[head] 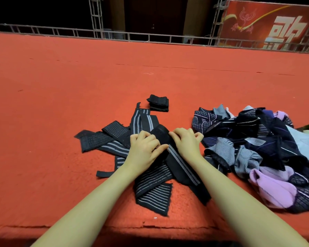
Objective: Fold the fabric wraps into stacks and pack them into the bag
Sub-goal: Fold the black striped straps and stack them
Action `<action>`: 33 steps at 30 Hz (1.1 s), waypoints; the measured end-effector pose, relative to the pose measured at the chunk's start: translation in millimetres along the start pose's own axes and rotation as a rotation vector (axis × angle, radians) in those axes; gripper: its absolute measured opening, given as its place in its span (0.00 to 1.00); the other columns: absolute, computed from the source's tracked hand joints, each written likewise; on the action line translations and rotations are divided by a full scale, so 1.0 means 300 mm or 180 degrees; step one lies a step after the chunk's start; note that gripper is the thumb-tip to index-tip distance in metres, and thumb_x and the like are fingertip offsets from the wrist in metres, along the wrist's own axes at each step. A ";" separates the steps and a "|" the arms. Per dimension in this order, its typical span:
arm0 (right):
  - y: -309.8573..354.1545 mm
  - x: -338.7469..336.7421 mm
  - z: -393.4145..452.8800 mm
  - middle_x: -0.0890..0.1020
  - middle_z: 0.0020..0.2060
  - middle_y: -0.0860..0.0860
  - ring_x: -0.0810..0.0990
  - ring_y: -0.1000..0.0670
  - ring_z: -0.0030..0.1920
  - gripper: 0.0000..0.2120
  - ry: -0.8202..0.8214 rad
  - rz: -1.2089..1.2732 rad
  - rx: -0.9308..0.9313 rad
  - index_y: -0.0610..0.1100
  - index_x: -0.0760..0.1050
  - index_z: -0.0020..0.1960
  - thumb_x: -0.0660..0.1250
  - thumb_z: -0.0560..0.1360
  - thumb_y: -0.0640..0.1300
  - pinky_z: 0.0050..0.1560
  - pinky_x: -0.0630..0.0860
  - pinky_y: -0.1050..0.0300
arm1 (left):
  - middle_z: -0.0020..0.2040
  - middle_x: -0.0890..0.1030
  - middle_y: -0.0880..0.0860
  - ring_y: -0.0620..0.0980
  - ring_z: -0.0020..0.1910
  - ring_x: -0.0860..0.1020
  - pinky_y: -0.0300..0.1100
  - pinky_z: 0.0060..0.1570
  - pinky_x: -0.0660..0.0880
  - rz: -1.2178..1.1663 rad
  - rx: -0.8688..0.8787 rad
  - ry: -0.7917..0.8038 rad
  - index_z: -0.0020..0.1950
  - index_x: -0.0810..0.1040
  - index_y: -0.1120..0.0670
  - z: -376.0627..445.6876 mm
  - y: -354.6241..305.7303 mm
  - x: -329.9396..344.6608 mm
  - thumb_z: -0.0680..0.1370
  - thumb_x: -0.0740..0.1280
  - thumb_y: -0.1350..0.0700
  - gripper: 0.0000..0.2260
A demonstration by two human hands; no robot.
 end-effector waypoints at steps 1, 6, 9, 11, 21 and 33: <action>-0.005 0.001 -0.008 0.79 0.41 0.54 0.70 0.50 0.48 0.14 -0.0001 -0.0037 -0.0030 0.48 0.78 0.44 0.58 0.81 0.53 0.44 0.48 0.55 | 0.31 0.72 0.44 0.45 0.43 0.69 0.41 0.44 0.53 0.0046 -0.0047 0.0035 0.30 0.73 0.53 -0.008 0.006 0.006 0.78 0.58 0.42 0.21; -0.016 0.002 -0.016 0.80 0.42 0.52 0.71 0.48 0.49 0.14 -0.0202 -0.0142 0.0135 0.47 0.79 0.45 0.58 0.81 0.51 0.45 0.49 0.54 | 0.28 0.70 0.44 0.45 0.41 0.69 0.42 0.44 0.54 0.0011 0.0000 -0.0130 0.28 0.69 0.54 -0.016 -0.005 -0.012 0.78 0.60 0.46 0.21; -0.049 -0.022 0.015 0.80 0.42 0.52 0.72 0.46 0.50 0.15 -0.0192 -0.0340 0.0257 0.47 0.78 0.44 0.57 0.81 0.52 0.46 0.51 0.52 | 0.27 0.70 0.44 0.45 0.40 0.70 0.42 0.45 0.56 0.0091 0.0053 -0.0210 0.27 0.68 0.54 -0.035 0.010 -0.041 0.78 0.59 0.44 0.22; -0.043 -0.024 0.020 0.80 0.42 0.52 0.72 0.46 0.50 0.14 -0.0111 -0.0494 0.0062 0.48 0.78 0.44 0.58 0.81 0.52 0.45 0.51 0.52 | 0.27 0.70 0.44 0.47 0.40 0.72 0.42 0.46 0.57 0.0106 -0.0154 0.0156 0.27 0.70 0.54 -0.036 0.025 -0.038 0.78 0.55 0.41 0.24; -0.083 -0.106 -0.135 0.78 0.47 0.53 0.73 0.45 0.52 0.17 0.0210 -0.0945 -0.0712 0.50 0.76 0.58 0.58 0.78 0.58 0.51 0.54 0.51 | 0.76 0.58 0.47 0.50 0.74 0.54 0.49 0.67 0.49 0.0448 0.0042 0.2149 0.74 0.61 0.46 -0.002 -0.087 0.082 0.78 0.61 0.46 0.25; -0.218 -0.130 -0.435 0.79 0.56 0.47 0.70 0.45 0.52 0.24 -0.0043 -0.1395 -0.0537 0.45 0.81 0.41 0.56 0.71 0.63 0.50 0.60 0.51 | 0.77 0.54 0.42 0.49 0.76 0.49 0.50 0.69 0.45 0.0234 0.0366 0.2831 0.77 0.54 0.45 -0.141 -0.245 0.260 0.83 0.50 0.51 0.21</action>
Point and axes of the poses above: each hand's wrist, its own z-axis towards the middle knuckle, its own x-axis out of the palm, y = z × x, the point moved 5 cm from there along z, towards the middle knuckle
